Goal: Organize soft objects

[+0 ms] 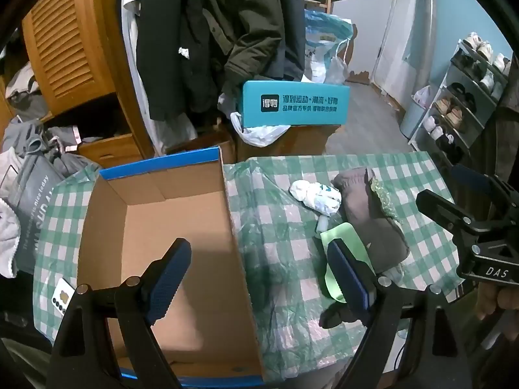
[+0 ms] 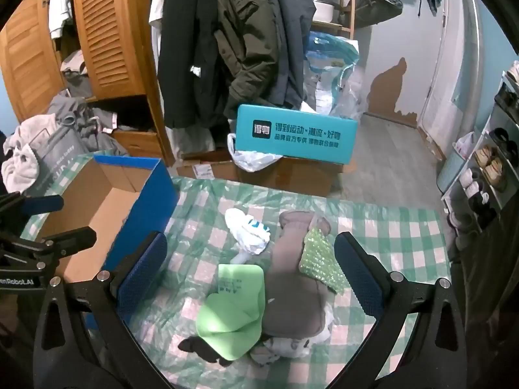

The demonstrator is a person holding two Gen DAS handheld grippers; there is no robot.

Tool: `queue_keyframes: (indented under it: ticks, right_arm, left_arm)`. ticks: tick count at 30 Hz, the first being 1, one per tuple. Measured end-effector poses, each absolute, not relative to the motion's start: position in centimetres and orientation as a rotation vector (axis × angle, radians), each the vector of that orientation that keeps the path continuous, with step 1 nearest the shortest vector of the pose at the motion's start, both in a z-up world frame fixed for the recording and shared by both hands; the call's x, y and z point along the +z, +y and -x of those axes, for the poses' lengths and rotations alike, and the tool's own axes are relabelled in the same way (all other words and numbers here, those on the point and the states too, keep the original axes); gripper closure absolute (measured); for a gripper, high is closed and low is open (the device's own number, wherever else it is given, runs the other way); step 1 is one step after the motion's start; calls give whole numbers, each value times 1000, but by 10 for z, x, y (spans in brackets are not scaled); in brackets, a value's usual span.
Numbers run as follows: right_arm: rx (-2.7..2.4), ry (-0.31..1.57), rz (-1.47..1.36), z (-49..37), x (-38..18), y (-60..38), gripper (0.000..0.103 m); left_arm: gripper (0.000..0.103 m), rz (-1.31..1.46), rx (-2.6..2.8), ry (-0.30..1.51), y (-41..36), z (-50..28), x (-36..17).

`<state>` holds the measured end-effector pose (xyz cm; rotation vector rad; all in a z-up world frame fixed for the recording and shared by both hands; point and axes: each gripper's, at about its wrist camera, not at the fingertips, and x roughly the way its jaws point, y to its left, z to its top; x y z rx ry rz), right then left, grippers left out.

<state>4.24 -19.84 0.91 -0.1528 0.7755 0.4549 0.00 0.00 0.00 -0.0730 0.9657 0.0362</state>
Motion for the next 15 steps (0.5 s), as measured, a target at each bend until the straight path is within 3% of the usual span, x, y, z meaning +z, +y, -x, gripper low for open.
queue_keyframes:
  ticks: [15]
  right_arm:
    - [455,778,150,-42,9,-199,2]
  left_arm:
    - [16,77,32,951,-3,1,1]
